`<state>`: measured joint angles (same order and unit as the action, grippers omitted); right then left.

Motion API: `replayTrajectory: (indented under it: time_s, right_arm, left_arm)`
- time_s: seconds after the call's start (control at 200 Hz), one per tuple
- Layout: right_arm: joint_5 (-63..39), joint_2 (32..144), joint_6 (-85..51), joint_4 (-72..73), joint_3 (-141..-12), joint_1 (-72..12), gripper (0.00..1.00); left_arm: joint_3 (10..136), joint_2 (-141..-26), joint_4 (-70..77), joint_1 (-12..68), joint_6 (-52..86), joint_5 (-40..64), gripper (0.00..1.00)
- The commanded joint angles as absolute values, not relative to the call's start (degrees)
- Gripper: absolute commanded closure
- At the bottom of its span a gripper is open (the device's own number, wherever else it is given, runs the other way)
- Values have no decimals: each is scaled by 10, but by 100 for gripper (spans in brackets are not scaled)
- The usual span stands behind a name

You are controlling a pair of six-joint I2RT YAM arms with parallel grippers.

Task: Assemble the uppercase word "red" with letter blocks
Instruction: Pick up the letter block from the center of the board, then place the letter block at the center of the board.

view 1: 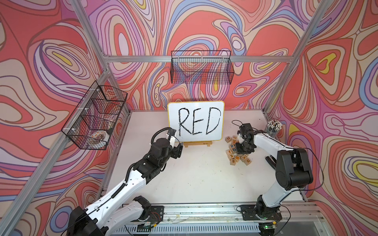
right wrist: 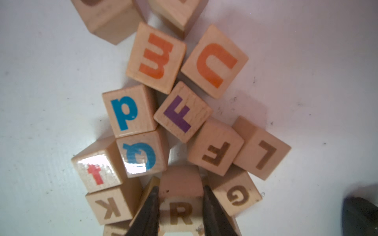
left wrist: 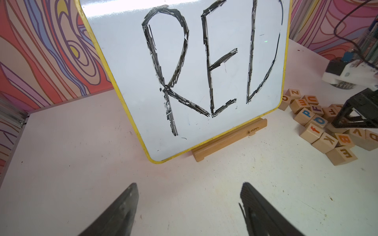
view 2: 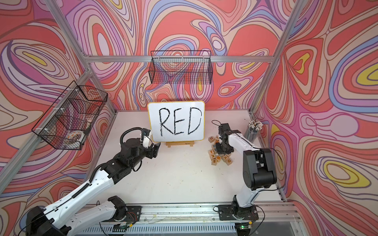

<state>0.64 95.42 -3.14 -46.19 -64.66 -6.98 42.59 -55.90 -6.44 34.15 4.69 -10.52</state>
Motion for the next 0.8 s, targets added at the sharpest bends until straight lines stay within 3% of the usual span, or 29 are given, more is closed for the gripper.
replayTrajectory:
  time_s: [0.0, 0.185, 0.356, 0.571, 0.796]
  right_arm:
    - [12, 912, -53, -487, -671, -83, 82]
    - [33, 882, -95, -517, -696, -157, 83]
    - [47, 889, -163, -510, -719, -275, 83]
    - [77, 965, -254, -492, -791, -414, 85]
    - [69, 1048, -321, -452, -857, -497, 83]
  left_arm:
    - [423, -546, -75, 344, 58, -113, 19]
    - [424, -536, -119, 344, 89, -141, 20]
    - [402, -505, -180, 344, 147, -166, 20]
    - [371, -439, -252, 344, 208, -193, 21]
    - [367, -401, -308, 344, 246, -212, 21]
